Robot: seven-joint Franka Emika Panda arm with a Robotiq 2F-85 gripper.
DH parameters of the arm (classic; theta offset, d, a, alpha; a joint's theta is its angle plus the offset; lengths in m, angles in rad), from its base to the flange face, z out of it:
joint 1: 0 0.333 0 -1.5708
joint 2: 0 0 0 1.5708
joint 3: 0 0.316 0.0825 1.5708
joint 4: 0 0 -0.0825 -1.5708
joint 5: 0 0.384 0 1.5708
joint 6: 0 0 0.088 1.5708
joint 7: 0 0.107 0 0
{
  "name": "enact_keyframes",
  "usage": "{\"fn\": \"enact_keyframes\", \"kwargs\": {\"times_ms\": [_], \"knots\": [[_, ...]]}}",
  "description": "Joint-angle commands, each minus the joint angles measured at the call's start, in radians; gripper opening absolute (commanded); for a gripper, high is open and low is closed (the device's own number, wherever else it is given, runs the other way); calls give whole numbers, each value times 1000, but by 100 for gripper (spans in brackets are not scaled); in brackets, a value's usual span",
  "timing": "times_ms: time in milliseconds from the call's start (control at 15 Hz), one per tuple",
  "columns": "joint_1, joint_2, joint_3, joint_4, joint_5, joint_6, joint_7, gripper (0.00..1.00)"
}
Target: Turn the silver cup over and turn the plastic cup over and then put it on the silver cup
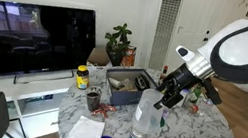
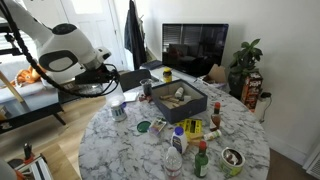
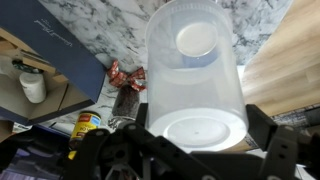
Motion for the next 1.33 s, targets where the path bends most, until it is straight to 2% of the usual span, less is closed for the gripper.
{"fn": "enact_keyframes", "kwargs": {"times_ms": [0,667,1067,1133,1200,1267], "knots": [[51,26,-23,12,101,-8,-96,69],[50,200,-4,91,190,104,-215,69],[39,302,2,134,174,143,-225,69],[39,315,1,136,167,151,-225,81],[37,322,1,139,170,147,-221,98],[36,326,1,140,169,149,-218,98]]}}
